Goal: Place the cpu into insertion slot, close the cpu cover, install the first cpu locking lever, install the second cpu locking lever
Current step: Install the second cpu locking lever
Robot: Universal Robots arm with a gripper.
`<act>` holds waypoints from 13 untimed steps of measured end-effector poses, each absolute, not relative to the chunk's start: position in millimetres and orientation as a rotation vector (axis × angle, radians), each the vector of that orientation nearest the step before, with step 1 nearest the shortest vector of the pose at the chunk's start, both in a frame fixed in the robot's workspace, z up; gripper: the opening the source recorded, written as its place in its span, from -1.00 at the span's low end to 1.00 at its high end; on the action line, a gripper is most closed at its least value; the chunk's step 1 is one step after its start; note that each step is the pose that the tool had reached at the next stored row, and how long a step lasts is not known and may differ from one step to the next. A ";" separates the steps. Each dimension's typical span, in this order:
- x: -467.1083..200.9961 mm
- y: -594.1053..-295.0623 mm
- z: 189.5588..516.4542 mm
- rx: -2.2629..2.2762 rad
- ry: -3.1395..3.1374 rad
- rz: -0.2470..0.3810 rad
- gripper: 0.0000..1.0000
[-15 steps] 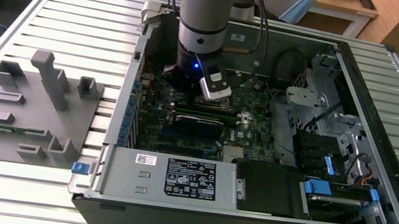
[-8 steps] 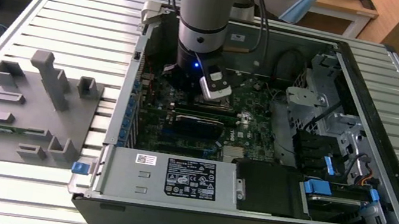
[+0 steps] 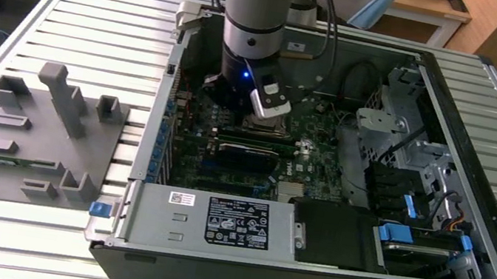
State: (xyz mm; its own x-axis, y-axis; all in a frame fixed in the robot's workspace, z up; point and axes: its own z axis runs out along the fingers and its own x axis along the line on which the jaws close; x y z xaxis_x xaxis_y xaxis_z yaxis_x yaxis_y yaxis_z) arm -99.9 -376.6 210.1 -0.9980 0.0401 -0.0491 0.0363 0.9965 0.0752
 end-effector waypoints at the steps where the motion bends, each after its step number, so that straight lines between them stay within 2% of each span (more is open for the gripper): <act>1: -99.9 -376.6 211.8 0.059 3.088 0.115 -0.79; 13: -99.9 -376.6 221.9 0.059 3.088 0.115 -0.79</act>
State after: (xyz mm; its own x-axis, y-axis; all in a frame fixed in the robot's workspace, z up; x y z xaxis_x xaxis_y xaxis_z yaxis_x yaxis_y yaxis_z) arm -99.9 -376.6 221.9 -0.9980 0.0401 -0.0492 0.0363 0.9965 0.0753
